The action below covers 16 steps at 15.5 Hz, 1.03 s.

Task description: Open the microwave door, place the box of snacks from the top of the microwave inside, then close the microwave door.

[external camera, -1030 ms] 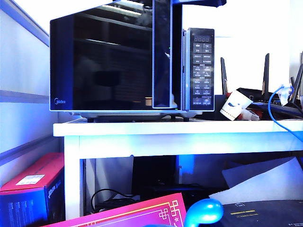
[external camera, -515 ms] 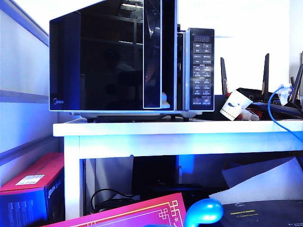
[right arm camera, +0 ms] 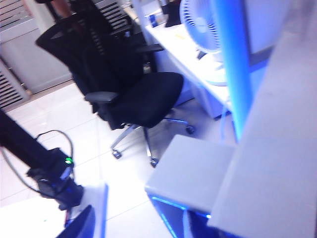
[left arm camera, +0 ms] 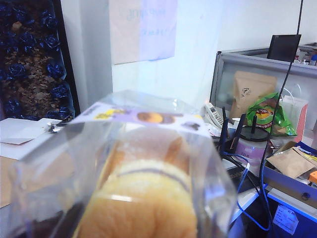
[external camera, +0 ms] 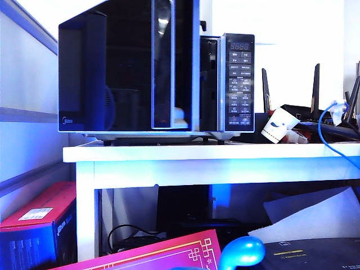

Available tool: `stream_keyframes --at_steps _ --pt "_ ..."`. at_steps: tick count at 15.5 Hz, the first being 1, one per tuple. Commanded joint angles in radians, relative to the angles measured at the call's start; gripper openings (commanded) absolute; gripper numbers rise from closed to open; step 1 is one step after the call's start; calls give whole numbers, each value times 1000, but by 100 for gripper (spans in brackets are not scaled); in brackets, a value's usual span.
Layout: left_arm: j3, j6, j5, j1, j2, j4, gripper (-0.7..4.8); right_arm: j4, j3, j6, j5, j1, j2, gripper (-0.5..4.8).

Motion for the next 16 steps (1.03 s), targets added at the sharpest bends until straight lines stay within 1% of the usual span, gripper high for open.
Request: stream_keyframes --at_steps 1,5,7,8,10,11,13,14,15,16 --pt "5 -1 1 -1 -6 30 277 77 12 25 -55 11 -8 238" --pt "5 -1 0 -1 -6 30 277 79 12 37 -92 11 -12 238" --pt "5 2 1 -1 -6 29 277 106 13 38 -133 11 -19 238" --pt "5 2 0 -1 -6 29 277 117 13 38 -133 11 -25 239" --pt "5 2 0 -1 -6 29 277 202 13 39 -106 10 -50 238" --pt "5 2 1 -1 -6 29 277 240 13 38 -54 7 -58 239" --pt "5 2 0 -1 -6 29 277 299 13 38 87 7 -60 238" --pt "5 2 1 -1 -6 29 277 327 13 37 234 7 -60 238" --pt "5 2 1 -1 -6 29 277 341 13 24 354 7 -59 238" --pt "5 2 1 -1 -6 29 277 343 13 -15 483 7 -59 238"
